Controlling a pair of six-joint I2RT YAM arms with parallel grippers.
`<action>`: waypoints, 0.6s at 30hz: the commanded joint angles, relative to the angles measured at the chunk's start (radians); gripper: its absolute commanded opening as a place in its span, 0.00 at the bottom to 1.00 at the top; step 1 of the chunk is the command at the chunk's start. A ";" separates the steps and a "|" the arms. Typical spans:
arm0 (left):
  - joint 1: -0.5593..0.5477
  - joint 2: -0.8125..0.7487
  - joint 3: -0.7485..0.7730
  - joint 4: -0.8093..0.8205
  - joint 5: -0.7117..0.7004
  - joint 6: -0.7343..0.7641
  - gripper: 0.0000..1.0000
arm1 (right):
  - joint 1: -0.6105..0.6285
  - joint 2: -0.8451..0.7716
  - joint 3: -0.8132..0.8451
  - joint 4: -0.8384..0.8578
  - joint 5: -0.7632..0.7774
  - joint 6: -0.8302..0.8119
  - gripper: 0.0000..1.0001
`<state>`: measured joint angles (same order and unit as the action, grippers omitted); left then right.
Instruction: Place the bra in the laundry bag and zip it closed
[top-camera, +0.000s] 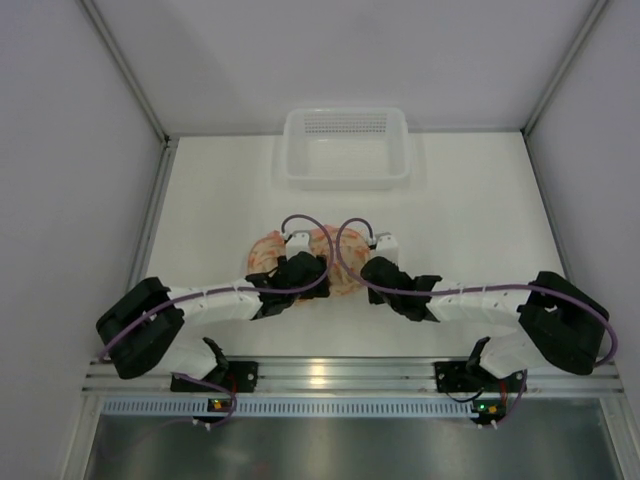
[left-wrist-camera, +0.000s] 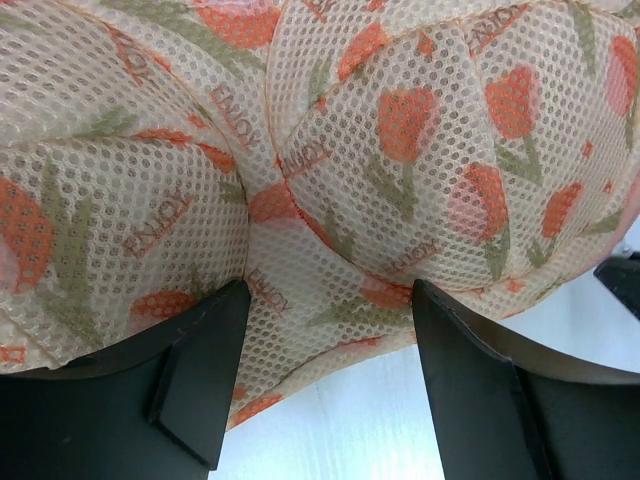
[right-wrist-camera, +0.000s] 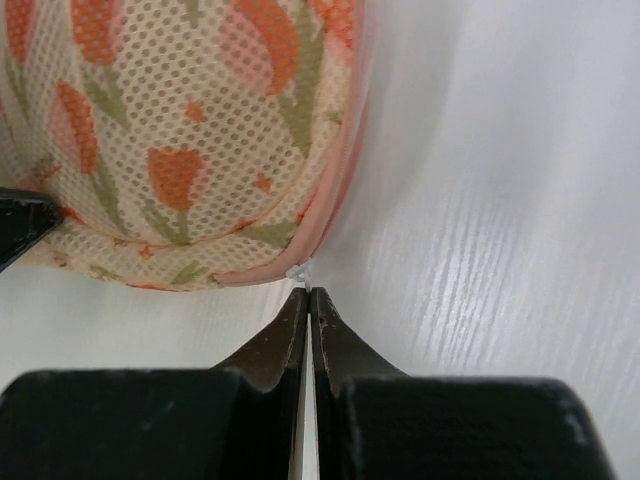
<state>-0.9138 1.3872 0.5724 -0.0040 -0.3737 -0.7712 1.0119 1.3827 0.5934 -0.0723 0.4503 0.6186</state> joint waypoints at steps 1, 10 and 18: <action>0.030 -0.020 -0.058 -0.109 0.027 0.038 0.73 | -0.048 -0.039 -0.018 -0.029 0.018 -0.022 0.00; 0.144 -0.152 -0.128 -0.096 0.158 0.038 0.77 | -0.090 -0.039 -0.040 -0.011 -0.035 -0.056 0.00; 0.153 -0.332 -0.039 -0.106 0.335 -0.006 0.98 | -0.038 0.050 -0.015 0.065 -0.157 0.047 0.00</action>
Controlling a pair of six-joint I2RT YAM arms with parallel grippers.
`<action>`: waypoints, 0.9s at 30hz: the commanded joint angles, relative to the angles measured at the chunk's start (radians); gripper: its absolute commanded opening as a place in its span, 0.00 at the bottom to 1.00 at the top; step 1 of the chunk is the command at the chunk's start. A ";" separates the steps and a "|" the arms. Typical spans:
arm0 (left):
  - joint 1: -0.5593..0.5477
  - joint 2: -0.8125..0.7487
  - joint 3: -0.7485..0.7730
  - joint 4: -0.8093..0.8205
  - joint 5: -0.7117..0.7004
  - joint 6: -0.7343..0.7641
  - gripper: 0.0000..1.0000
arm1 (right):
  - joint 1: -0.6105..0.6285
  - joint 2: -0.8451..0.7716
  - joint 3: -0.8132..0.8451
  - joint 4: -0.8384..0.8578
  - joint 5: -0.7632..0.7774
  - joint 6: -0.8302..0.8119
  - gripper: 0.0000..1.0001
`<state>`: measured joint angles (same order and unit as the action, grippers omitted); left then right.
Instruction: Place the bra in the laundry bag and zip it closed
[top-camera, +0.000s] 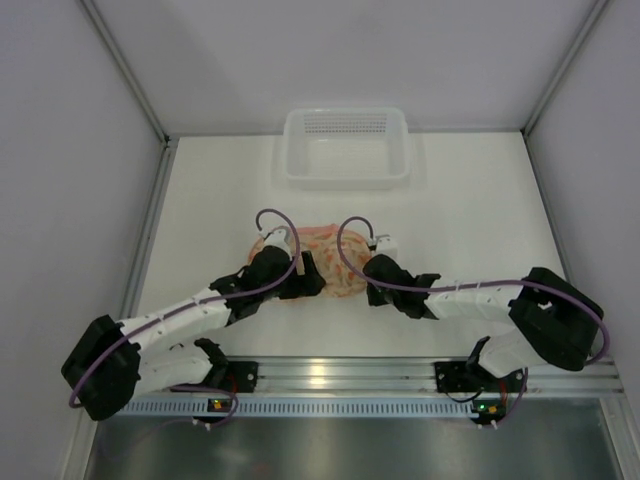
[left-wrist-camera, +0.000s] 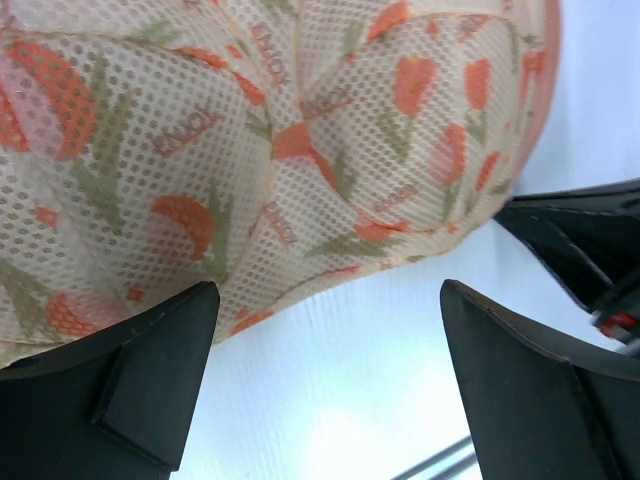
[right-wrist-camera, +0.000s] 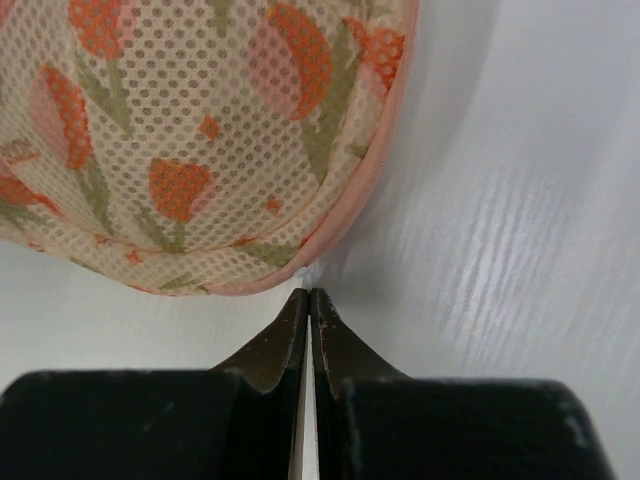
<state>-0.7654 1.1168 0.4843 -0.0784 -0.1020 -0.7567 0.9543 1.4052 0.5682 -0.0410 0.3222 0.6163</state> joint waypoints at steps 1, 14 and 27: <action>0.005 -0.075 0.050 -0.031 0.059 -0.044 0.98 | 0.024 0.031 0.016 0.061 -0.031 0.066 0.00; 0.005 0.037 0.123 -0.021 -0.085 -0.182 0.97 | 0.087 0.087 0.124 0.127 -0.068 0.085 0.00; 0.041 0.060 0.018 0.264 0.138 -0.340 0.99 | 0.087 0.035 0.078 0.121 -0.020 0.092 0.00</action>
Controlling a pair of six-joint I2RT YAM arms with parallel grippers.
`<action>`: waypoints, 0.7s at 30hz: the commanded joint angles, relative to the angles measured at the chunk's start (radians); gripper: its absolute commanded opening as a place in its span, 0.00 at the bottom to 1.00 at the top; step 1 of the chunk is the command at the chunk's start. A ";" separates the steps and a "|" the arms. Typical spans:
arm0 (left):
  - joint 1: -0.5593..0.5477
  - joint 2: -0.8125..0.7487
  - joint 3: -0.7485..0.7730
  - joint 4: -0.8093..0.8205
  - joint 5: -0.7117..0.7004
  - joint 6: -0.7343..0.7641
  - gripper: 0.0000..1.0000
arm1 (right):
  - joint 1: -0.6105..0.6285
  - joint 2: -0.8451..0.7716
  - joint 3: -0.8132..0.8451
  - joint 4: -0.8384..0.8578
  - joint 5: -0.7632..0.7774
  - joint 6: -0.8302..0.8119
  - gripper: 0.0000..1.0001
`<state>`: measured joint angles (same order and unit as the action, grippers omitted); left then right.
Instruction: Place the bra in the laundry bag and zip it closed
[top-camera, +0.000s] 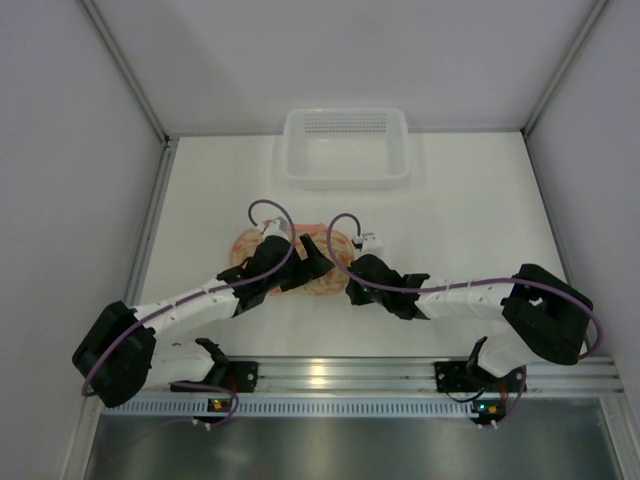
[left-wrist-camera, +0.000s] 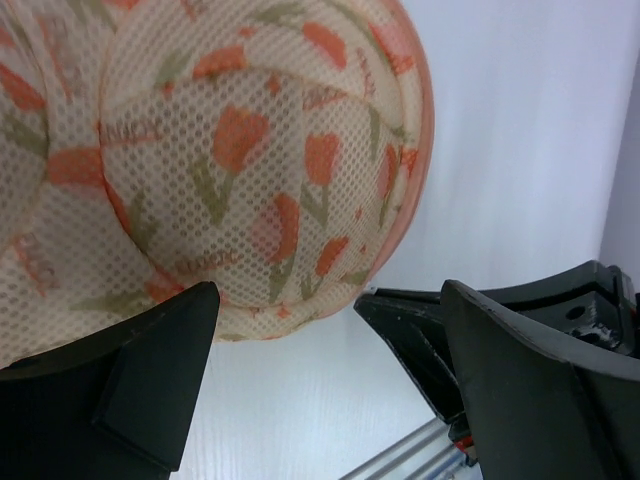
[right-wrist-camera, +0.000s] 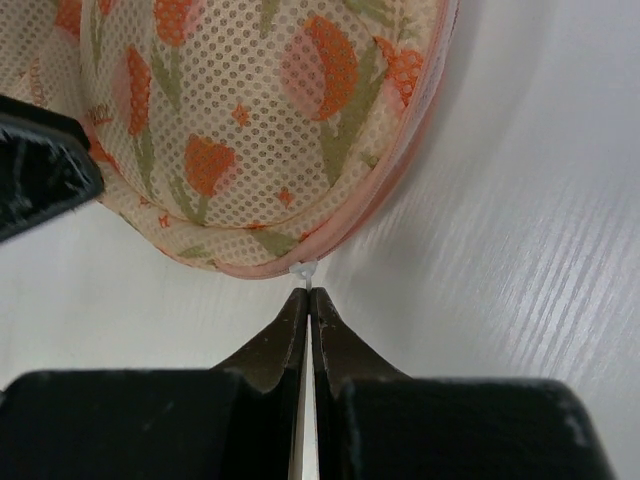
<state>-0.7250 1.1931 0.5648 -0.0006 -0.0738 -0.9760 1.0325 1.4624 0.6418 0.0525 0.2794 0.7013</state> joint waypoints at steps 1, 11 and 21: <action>-0.002 -0.017 -0.087 0.204 0.105 -0.134 0.99 | 0.009 -0.020 0.005 0.033 0.020 0.006 0.00; -0.042 -0.007 -0.166 0.232 -0.081 -0.263 0.99 | 0.009 -0.001 0.032 0.044 -0.006 -0.011 0.00; -0.040 0.132 -0.152 -0.018 -0.199 -0.365 0.99 | 0.000 0.027 0.058 -0.088 0.069 -0.060 0.00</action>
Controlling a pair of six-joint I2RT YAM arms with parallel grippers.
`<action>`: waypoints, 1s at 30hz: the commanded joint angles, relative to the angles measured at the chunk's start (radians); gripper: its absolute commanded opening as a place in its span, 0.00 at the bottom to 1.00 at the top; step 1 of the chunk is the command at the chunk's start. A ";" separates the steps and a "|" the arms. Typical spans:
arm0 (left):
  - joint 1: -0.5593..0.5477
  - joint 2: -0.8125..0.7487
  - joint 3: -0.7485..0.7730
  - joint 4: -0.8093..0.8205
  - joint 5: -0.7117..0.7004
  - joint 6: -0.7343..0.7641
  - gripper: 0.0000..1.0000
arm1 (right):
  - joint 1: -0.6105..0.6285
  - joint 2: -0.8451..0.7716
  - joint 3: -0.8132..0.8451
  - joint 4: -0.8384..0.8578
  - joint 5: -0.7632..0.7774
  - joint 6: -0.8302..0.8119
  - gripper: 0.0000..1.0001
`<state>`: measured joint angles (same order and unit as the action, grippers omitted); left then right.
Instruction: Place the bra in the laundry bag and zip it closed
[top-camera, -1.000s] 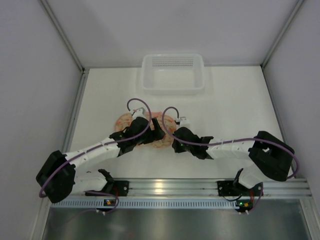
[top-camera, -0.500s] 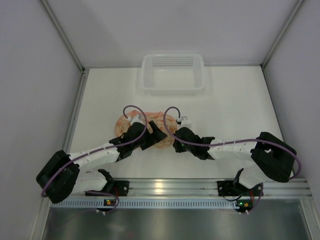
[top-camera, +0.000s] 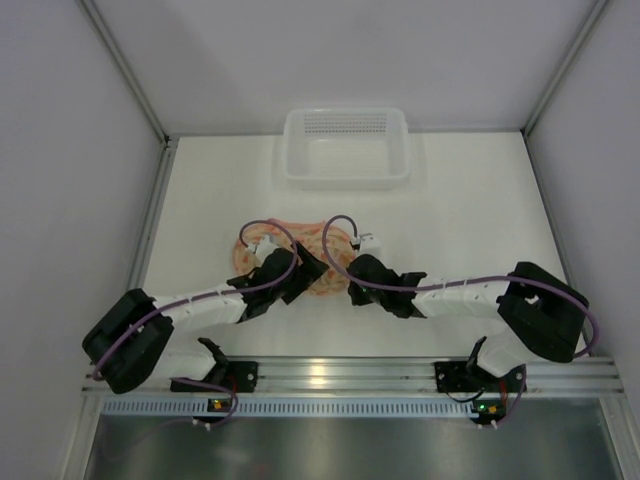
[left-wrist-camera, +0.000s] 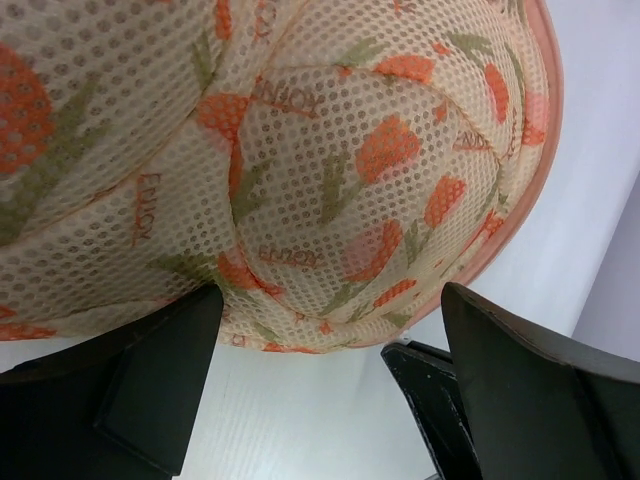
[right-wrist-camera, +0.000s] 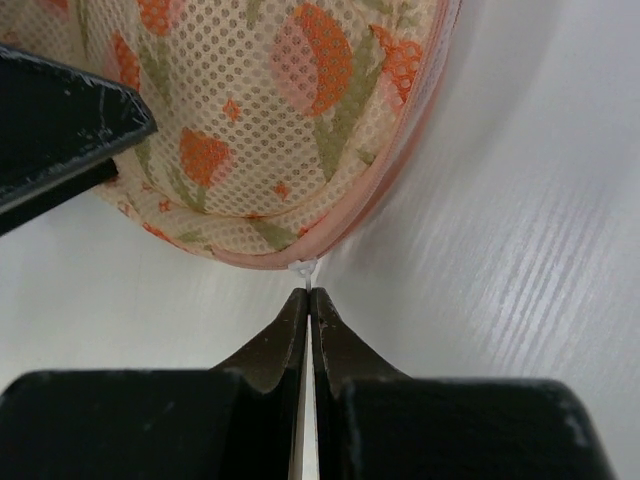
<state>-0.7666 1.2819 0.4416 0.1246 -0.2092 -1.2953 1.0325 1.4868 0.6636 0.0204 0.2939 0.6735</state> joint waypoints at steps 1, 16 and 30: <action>0.003 0.040 -0.032 -0.151 -0.065 -0.044 0.98 | -0.006 -0.008 0.027 -0.072 0.060 -0.044 0.00; 0.171 -0.012 -0.024 -0.234 -0.102 0.108 0.98 | -0.063 -0.094 -0.050 -0.065 0.039 -0.180 0.00; 0.314 0.172 0.204 -0.186 0.170 0.511 0.99 | -0.032 0.053 0.040 0.130 -0.203 -0.144 0.00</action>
<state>-0.4797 1.4155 0.6037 0.0383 -0.0887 -0.9405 0.9924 1.4830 0.6071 0.1131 0.1081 0.5125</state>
